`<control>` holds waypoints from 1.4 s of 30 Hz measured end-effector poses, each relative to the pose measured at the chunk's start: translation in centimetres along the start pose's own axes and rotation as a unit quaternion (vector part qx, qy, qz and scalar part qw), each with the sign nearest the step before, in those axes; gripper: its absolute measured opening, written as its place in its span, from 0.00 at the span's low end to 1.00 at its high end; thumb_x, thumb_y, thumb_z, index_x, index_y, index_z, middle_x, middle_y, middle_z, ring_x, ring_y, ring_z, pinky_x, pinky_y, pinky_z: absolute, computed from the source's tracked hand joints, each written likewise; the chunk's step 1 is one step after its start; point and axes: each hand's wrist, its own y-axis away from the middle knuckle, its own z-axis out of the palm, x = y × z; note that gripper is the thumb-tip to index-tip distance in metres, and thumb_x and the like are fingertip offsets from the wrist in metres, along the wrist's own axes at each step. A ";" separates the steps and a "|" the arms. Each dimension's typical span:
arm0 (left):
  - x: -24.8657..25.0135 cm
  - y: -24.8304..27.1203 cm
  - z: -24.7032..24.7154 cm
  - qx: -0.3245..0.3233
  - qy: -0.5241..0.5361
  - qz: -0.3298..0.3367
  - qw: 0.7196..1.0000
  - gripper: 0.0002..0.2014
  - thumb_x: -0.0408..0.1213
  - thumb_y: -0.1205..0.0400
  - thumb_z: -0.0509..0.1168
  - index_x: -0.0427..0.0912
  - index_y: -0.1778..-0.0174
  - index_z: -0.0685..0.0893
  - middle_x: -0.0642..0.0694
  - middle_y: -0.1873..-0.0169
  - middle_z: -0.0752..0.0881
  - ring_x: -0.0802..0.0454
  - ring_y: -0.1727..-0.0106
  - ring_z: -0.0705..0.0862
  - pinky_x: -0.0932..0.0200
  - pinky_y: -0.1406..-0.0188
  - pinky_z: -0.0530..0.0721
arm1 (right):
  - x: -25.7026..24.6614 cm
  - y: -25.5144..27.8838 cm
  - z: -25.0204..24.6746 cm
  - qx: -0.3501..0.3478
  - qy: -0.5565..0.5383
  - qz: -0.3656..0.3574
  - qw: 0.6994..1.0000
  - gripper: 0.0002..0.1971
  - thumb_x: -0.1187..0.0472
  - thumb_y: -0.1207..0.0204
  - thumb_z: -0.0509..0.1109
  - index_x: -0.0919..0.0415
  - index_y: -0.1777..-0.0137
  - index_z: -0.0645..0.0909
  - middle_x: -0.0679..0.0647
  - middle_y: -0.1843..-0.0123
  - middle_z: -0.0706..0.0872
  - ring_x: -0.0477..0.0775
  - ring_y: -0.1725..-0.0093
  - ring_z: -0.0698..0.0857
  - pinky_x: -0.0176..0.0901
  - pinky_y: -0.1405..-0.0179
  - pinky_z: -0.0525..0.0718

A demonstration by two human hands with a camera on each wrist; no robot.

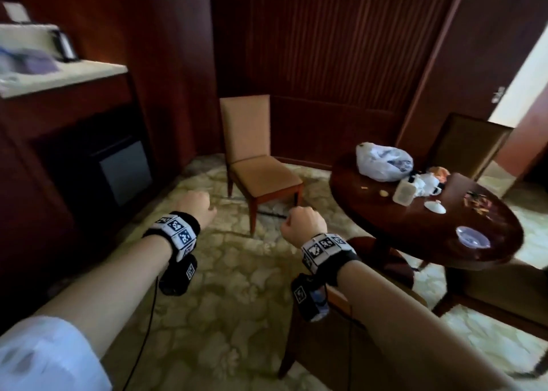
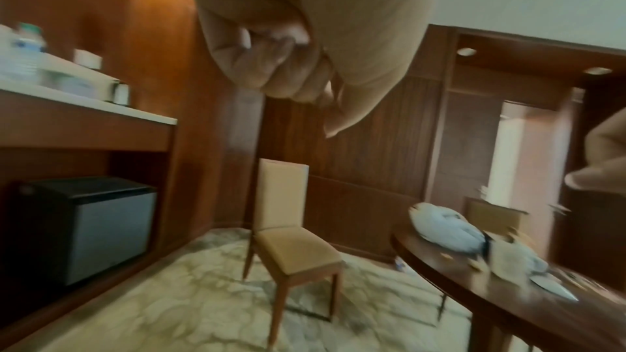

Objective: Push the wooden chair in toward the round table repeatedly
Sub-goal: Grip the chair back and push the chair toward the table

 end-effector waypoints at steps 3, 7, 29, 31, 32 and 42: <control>-6.5 -1.6 -0.3 0.002 0.007 -0.051 0.999 0.09 0.40 0.19 0.64 0.39 0.49 0.85 0.40 0.50 0.87 0.39 0.49 0.86 0.51 0.52 0.85 | -6.4 -3.6 1.2 -0.002 -0.010 -0.039 0.999 0.10 0.56 0.21 0.62 0.61 0.60 0.77 0.60 0.56 0.85 0.64 0.54 0.86 0.47 0.66 0.79; -14.7 -5.4 -0.9 0.018 0.006 -0.087 0.996 0.08 0.40 0.20 0.65 0.40 0.50 0.85 0.41 0.54 0.87 0.39 0.52 0.86 0.50 0.54 0.86 | -15.4 -9.1 3.5 0.007 -0.017 -0.071 0.997 0.11 0.57 0.20 0.63 0.64 0.52 0.82 0.60 0.52 0.86 0.64 0.52 0.86 0.47 0.64 0.80; -38.1 -43.8 2.8 -0.016 0.028 -0.063 0.997 0.06 0.42 0.19 0.62 0.43 0.52 0.80 0.43 0.54 0.84 0.40 0.51 0.84 0.51 0.54 0.83 | -40.4 -50.0 11.6 0.021 0.040 -0.102 0.994 0.08 0.63 0.24 0.66 0.63 0.47 0.81 0.61 0.45 0.86 0.65 0.44 0.85 0.48 0.56 0.79; -38.9 -49.3 2.7 -0.023 0.025 -0.064 0.997 0.07 0.42 0.19 0.63 0.43 0.51 0.81 0.43 0.54 0.85 0.41 0.51 0.85 0.50 0.54 0.84 | -41.6 -55.7 12.0 0.020 0.035 -0.098 0.994 0.09 0.61 0.23 0.65 0.63 0.46 0.81 0.61 0.45 0.86 0.65 0.43 0.85 0.49 0.54 0.80; -39.1 -51.5 2.6 -0.024 0.024 -0.062 0.998 0.07 0.42 0.19 0.63 0.43 0.51 0.81 0.43 0.53 0.85 0.41 0.51 0.85 0.50 0.54 0.84 | -42.0 -57.9 12.0 0.017 0.031 -0.095 0.995 0.10 0.61 0.23 0.65 0.63 0.45 0.81 0.61 0.44 0.86 0.65 0.43 0.85 0.50 0.54 0.81; -43.0 -74.3 3.8 -0.036 0.002 -0.034 0.999 0.07 0.39 0.20 0.60 0.42 0.51 0.80 0.41 0.51 0.86 0.39 0.49 0.85 0.51 0.54 0.83 | -46.2 -80.7 14.0 0.000 0.015 -0.088 0.996 0.09 0.62 0.23 0.64 0.64 0.47 0.81 0.61 0.46 0.86 0.65 0.46 0.85 0.47 0.60 0.78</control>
